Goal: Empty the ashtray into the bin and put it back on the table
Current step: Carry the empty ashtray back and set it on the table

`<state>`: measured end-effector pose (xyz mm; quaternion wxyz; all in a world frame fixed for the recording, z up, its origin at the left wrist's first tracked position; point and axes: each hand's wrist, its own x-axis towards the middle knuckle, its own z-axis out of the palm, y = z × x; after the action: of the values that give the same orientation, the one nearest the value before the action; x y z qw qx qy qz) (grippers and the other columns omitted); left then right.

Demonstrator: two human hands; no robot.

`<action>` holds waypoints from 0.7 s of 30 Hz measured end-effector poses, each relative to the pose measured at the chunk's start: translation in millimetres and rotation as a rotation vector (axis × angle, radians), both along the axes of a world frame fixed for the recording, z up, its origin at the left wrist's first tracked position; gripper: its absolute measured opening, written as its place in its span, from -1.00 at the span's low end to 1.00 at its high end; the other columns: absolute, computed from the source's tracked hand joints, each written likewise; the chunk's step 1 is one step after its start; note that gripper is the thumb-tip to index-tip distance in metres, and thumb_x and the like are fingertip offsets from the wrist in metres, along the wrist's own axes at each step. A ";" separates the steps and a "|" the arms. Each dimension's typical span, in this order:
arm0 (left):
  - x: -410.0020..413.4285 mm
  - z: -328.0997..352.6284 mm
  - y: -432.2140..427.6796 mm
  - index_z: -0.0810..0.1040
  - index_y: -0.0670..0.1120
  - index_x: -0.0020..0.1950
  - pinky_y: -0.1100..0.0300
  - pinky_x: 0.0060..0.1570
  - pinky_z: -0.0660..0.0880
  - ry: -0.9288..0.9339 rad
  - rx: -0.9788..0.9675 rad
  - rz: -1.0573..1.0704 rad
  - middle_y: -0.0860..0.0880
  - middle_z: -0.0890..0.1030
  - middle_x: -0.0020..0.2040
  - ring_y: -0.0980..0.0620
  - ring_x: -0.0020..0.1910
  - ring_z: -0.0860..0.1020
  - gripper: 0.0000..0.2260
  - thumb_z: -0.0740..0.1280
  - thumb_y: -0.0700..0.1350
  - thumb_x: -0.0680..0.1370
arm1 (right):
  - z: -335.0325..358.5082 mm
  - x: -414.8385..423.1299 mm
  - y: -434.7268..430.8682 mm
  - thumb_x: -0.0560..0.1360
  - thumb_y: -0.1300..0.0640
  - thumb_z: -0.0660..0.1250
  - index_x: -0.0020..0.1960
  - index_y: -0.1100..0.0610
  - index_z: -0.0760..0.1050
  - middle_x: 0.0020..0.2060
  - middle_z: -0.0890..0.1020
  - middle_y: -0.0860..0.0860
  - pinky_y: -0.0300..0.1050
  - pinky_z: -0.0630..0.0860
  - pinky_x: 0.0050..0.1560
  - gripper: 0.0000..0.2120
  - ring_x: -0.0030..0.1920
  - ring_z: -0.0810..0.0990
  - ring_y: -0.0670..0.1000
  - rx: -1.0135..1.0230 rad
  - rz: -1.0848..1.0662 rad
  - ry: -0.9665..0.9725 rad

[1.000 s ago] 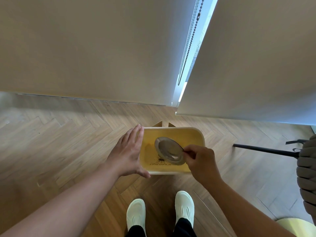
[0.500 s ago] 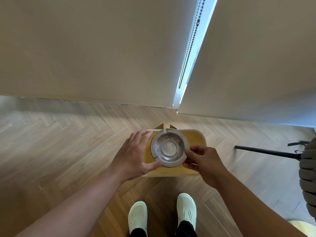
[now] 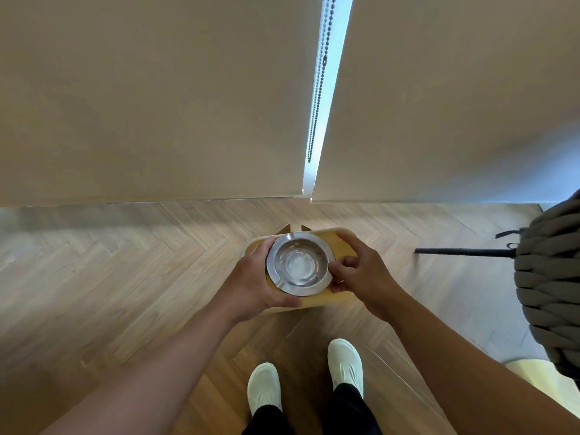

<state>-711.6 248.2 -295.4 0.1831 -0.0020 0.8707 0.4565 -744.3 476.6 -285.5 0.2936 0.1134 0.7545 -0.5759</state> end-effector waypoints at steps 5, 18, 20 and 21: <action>13.3 49.4 0.0 0.28 0.19 0.44 0.02 0.21 0.55 0.006 0.023 -0.065 0.19 0.46 0.30 0.14 0.26 0.48 0.03 0.66 0.21 0.05 | 52.3 26.3 2.0 0.56 0.22 0.34 0.53 -0.07 0.16 -0.08 0.67 0.06 -0.17 0.65 -0.26 -0.36 -0.27 0.71 0.05 0.022 0.085 0.066; 68.0 201.3 31.6 0.30 0.17 0.42 0.39 -0.02 0.48 0.085 0.032 -0.403 0.33 0.48 0.16 0.29 0.08 0.50 -0.02 0.67 0.17 0.07 | 190.5 147.7 42.2 0.50 0.17 0.42 0.50 -0.05 0.24 -0.27 0.71 0.07 -0.27 0.56 -0.27 -0.35 -0.31 0.69 0.00 -0.015 -0.049 0.163; 78.5 217.8 42.0 0.31 0.16 0.43 0.41 0.03 0.49 0.088 0.046 -0.456 0.38 0.47 0.17 0.32 0.14 0.48 -0.01 0.67 0.16 0.08 | 210.7 172.0 51.8 0.45 0.11 0.47 0.51 -0.05 0.23 -0.26 0.71 0.07 -0.19 0.58 -0.21 -0.29 -0.29 0.68 -0.02 -0.012 -0.082 0.178; 83.7 226.3 49.1 0.31 0.14 0.43 0.38 0.07 0.49 0.097 0.054 -0.485 0.37 0.46 0.18 0.31 0.16 0.48 -0.01 0.67 0.17 0.08 | 221.5 184.5 57.7 0.43 0.09 0.50 0.51 -0.04 0.22 -0.25 0.71 0.09 -0.15 0.59 -0.17 -0.25 -0.29 0.68 -0.02 -0.003 -0.098 0.191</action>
<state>-628.0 297.3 -69.1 0.2455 0.2339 0.8409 0.4218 -559.8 534.2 -63.9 0.1921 0.0943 0.7717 -0.5989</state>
